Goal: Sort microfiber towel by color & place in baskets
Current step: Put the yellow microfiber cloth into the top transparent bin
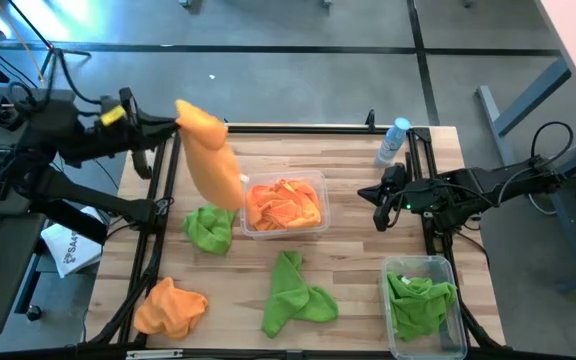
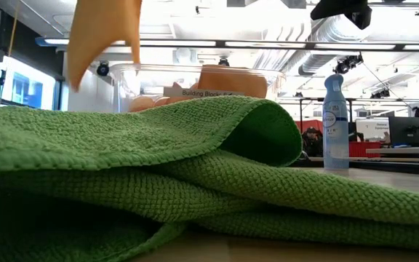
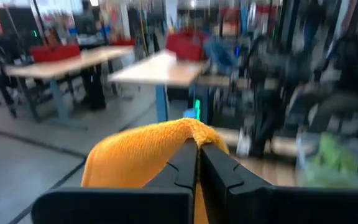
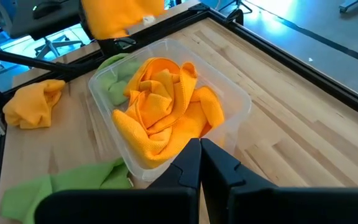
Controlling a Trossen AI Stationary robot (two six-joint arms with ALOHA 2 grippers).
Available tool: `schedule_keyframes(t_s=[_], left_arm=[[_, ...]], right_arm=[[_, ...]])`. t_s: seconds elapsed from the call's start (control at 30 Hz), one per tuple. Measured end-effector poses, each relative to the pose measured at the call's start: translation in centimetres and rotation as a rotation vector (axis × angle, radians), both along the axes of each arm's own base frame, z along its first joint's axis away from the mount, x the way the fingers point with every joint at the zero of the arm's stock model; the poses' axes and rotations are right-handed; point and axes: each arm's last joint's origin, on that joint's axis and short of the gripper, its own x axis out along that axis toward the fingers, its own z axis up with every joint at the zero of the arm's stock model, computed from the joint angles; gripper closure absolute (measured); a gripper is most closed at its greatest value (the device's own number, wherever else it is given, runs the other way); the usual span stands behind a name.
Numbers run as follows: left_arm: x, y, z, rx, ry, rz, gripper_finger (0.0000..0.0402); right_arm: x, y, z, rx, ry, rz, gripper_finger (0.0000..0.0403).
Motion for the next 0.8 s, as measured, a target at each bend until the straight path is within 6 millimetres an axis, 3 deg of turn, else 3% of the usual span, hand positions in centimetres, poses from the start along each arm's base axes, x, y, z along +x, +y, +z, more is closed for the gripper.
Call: schedule_keyframes(t_s=[0.2,0.37,0.53,0.8], left_arm=[[2.5,-0.2,1.4,0.005,-0.132,-0.003,0.0401],[6.9,-0.6,1.3,0.047,-0.138,-0.056,0.0401],[11.4,-0.8,0.5,0.079,-0.130,-0.063,0.0401],[15.1,-1.3,-1.7,0.004,0.010,-0.074,0.0401]], right_arm=[[0.0,-0.1,0.0,-0.010,-0.002,-0.015,0.0402],[0.0,-0.1,0.0,-0.015,-0.004,-0.024,0.0402],[0.0,-0.1,0.0,-0.017,0.000,-0.024,0.0402],[-0.3,-0.2,-0.4,-0.032,0.055,-0.023,0.0402]])
